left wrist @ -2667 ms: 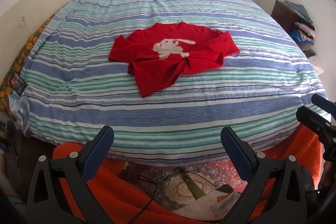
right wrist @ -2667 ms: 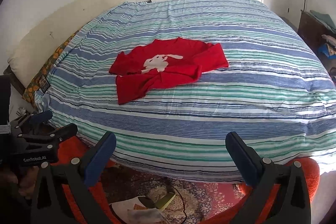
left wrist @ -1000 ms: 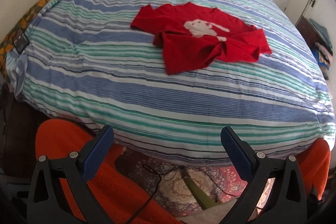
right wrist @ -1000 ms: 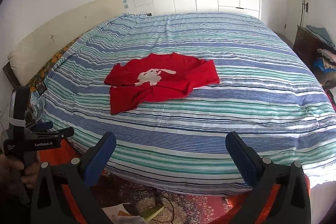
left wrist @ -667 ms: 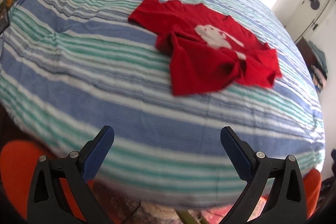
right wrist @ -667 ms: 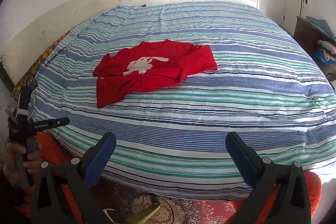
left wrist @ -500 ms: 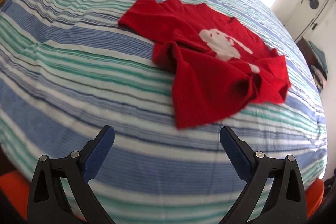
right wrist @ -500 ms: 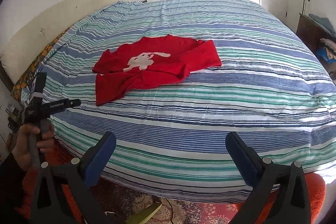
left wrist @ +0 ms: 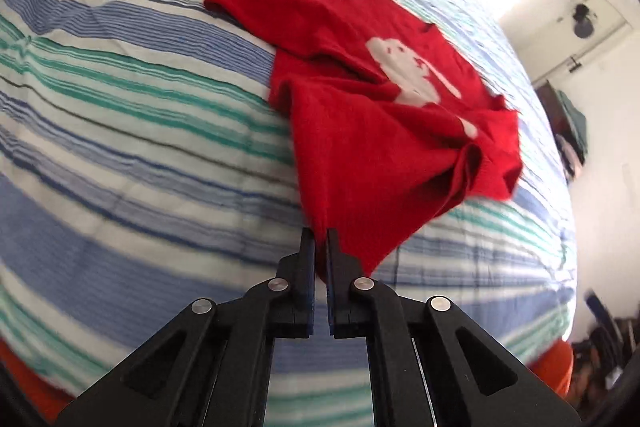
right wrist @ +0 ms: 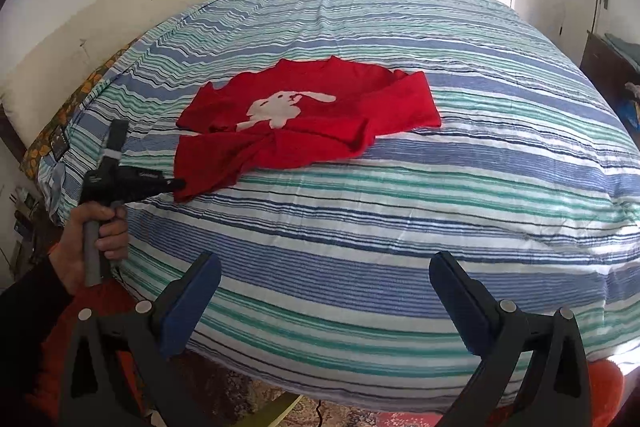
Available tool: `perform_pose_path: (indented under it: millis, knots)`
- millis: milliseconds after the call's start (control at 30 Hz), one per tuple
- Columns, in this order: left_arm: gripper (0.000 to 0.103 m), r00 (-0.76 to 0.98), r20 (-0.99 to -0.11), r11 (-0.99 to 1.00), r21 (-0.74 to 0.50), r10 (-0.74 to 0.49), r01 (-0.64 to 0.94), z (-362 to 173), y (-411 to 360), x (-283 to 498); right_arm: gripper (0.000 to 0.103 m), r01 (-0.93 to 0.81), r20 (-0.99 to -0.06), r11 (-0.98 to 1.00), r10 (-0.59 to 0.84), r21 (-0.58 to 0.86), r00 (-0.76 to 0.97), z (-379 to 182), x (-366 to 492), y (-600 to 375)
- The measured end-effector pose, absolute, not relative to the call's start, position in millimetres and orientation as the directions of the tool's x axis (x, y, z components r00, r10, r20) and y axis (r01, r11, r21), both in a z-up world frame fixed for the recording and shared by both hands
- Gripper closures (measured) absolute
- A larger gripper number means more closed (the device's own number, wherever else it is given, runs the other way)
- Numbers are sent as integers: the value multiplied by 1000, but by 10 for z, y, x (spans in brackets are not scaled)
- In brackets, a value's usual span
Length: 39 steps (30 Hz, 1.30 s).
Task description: Fold small clothes
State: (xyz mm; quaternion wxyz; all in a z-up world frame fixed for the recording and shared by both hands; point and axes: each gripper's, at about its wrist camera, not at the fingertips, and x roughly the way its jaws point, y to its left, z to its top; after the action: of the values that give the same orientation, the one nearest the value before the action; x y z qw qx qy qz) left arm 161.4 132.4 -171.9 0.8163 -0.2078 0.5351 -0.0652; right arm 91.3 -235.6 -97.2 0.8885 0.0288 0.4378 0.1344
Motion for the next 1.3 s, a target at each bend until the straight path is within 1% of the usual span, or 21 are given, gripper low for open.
perform_pose_path:
  millis: [67,133,167,233,267,333,500,600,667,700,733,800,833,867,967,1000,1033,1100,1200,1267,1300]
  knots:
    - [101,415,-851,910,-399,-322,-114,-1736,1358,1520,0,-230,-775,953,296,198,558,-1160,1139,-2345]
    - [100,415,-864,923,-364,-285,-124,-1849,1344,1509,1,-231,-776,929,369,290,512,-1461,1443,-2337]
    - [100,411,-865,919,-369,-286,-137,-1924,1346,1506,2,-204,-775,911,412,359,479,-1636,1616,-2341]
    - [100,400,-863,900,-401,-308,-170,-2069,1369,1538,18,-124,-731,833,536,539,422,-1996,1949,-2339]
    - [100,399,-862,896,-407,-313,-176,-2101,1380,1544,22,-85,-699,788,585,610,412,-2154,2078,-2340]
    - [100,403,-857,892,-417,-321,-175,-2130,1399,1563,27,-22,-644,721,632,693,430,-2371,2263,-2306]
    - [100,417,-841,879,-445,-345,-171,-2167,1454,1591,27,21,-528,611,667,792,526,-2529,2446,-2262]
    - [100,431,-824,853,-483,-367,-197,-2179,1553,1595,29,56,-462,527,684,848,564,-2506,2585,-2348]
    - [100,436,-821,847,-490,-369,-205,-2190,1583,1597,29,-15,-331,405,768,914,548,-2381,2681,-2398]
    - [100,434,-822,847,-489,-369,-205,-2199,1575,1601,29,-69,-287,372,808,926,514,-2283,2728,-2387]
    - [100,431,-825,851,-484,-366,-205,-2208,1568,1598,29,-117,-273,367,838,923,472,-2182,2764,-2368]
    - [99,425,-835,864,-463,-350,-197,-2217,1515,1626,28,-173,-313,414,852,894,420,-2026,2798,-2370]
    - [99,424,-837,869,-456,-345,-194,-2215,1500,1635,26,-171,-352,452,839,875,416,-2005,2808,-2394]
    - [99,424,-840,873,-448,-338,-191,-2215,1479,1645,26,-146,-404,499,814,854,418,-2023,2806,-2421]
    - [99,425,-844,879,-438,-329,-190,-2217,1466,1655,26,-50,-504,563,773,825,384,-2219,2769,-2457]
    - [99,425,-844,879,-437,-328,-189,-2219,1468,1654,26,1,-553,595,747,804,370,-2309,2744,-2468]
    - [99,426,-844,880,-436,-327,-188,-2221,1469,1652,26,40,-567,595,740,802,363,-2393,2705,-2492]
    - [99,427,-845,884,-431,-323,-183,-2224,1463,1651,26,92,-549,557,752,825,366,-2518,2574,-2535]
    - [99,424,-850,890,-418,-314,-179,-2238,1437,1671,26,131,-558,550,755,825,344,-2641,2377,-2521]
    - [98,424,-850,890,-417,-311,-183,-2249,1436,1678,28,117,-567,560,767,820,301,-2670,2316,-2384]
    - [98,425,-850,890,-417,-310,-185,-2251,1435,1679,32,90,-587,589,755,803,292,-2660,2333,-2297]
